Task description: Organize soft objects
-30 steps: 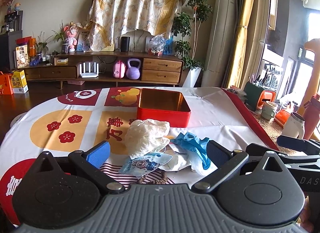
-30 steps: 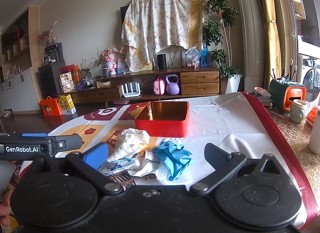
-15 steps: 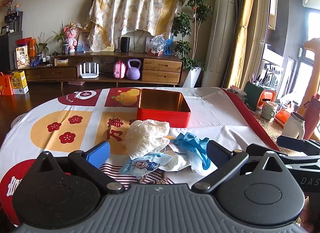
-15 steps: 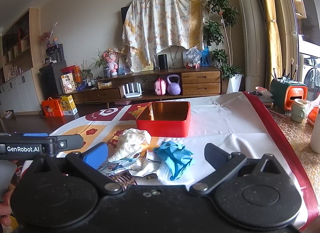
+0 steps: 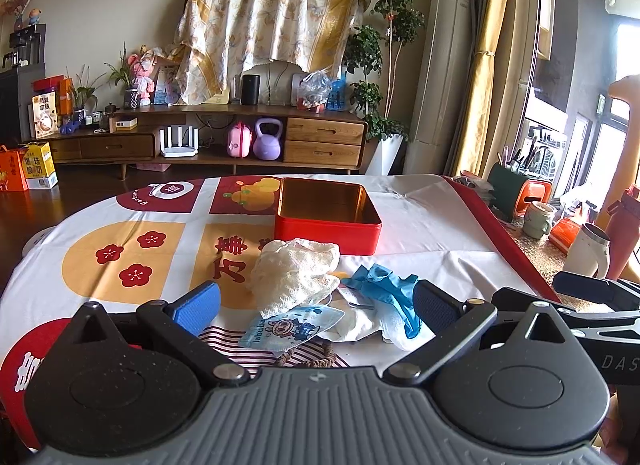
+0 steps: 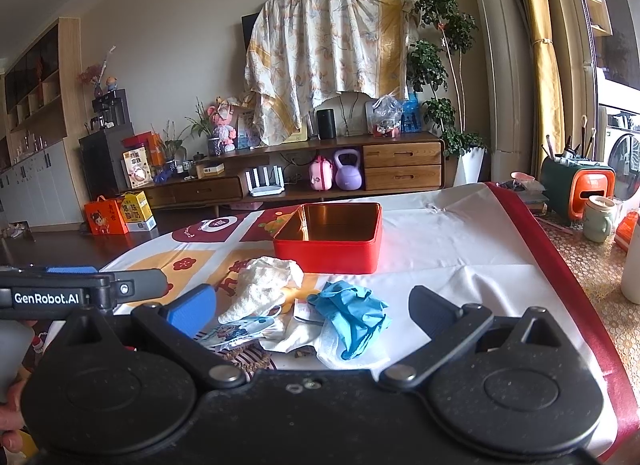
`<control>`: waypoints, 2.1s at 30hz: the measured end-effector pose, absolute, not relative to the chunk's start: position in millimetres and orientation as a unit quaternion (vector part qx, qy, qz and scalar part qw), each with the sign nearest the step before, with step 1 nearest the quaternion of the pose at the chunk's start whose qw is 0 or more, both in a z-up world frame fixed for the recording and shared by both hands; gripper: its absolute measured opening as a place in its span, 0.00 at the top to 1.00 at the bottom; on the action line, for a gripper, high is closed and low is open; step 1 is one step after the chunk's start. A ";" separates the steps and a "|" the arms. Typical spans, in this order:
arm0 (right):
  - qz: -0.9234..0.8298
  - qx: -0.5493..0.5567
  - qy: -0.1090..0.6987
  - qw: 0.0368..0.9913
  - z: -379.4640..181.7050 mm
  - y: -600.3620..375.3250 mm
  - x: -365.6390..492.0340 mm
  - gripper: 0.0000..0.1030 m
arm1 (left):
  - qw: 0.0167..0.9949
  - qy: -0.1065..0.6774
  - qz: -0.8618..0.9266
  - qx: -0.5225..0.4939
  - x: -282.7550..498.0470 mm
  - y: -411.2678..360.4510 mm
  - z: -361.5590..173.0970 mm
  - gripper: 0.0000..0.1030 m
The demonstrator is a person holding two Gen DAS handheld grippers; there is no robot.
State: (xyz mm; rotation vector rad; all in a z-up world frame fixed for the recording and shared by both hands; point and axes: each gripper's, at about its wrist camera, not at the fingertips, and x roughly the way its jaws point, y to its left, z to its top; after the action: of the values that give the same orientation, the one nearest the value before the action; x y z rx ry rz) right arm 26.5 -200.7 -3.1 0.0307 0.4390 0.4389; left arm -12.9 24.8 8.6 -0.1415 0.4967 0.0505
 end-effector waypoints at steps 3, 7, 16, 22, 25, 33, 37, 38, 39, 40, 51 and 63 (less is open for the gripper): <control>0.216 0.016 0.216 0.952 -3.1 -200.9 26.5 0.00 | 0.966 0.246 0.024 -0.070 -12.6 24.5 8.0 0.00; 0.216 0.016 0.217 0.952 -3.5 -201.1 26.8 0.00 | 0.966 0.246 0.025 -0.070 -13.1 24.3 7.9 0.00; 0.221 0.015 0.226 0.949 -6.0 -185.7 24.3 0.00 | 0.963 0.259 0.022 -0.069 -6.5 24.0 -1.0 0.00; 0.218 0.018 0.250 0.943 -17.1 -174.3 40.5 0.00 | 0.959 0.275 0.021 -0.070 10.6 26.0 -13.2 0.00; 0.220 0.014 0.269 0.937 -25.0 -174.5 48.2 0.00 | 0.956 0.285 0.023 -0.072 22.6 28.5 -19.6 0.00; 0.239 -0.001 0.301 0.923 -39.5 -174.4 79.8 0.01 | 0.950 0.309 0.036 -0.028 65.5 24.0 -39.3 0.00; 0.247 -0.018 0.314 0.916 -43.7 -178.2 104.5 0.02 | 0.948 0.319 0.016 -0.017 91.1 25.6 -46.9 0.00; 0.249 -0.021 0.316 0.915 -43.5 -176.4 108.7 0.02 | 0.947 0.321 0.015 -0.015 98.2 26.3 -48.7 0.00; 0.252 -0.025 0.316 0.914 -45.2 -180.0 117.0 0.02 | 0.946 0.324 0.014 -0.012 105.7 27.2 -50.5 0.00; 0.254 -0.029 0.318 0.913 -45.7 -178.7 121.5 0.03 | 0.945 0.328 0.010 -0.011 112.8 28.1 -52.1 0.00; 0.292 -0.063 0.356 0.885 -64.9 -163.8 177.1 0.17 | 0.926 0.377 0.003 -0.020 189.3 49.9 -80.1 0.00; 0.299 -0.043 0.389 0.870 -81.0 -154.2 206.1 0.52 | 0.905 0.421 -0.002 -0.053 222.3 60.1 -107.1 0.15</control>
State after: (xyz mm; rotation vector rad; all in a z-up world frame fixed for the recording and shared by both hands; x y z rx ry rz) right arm 206.1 -154.2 -81.0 -0.0889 0.8136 0.6262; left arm 222.3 60.1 -107.1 -0.1098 0.8705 -0.0046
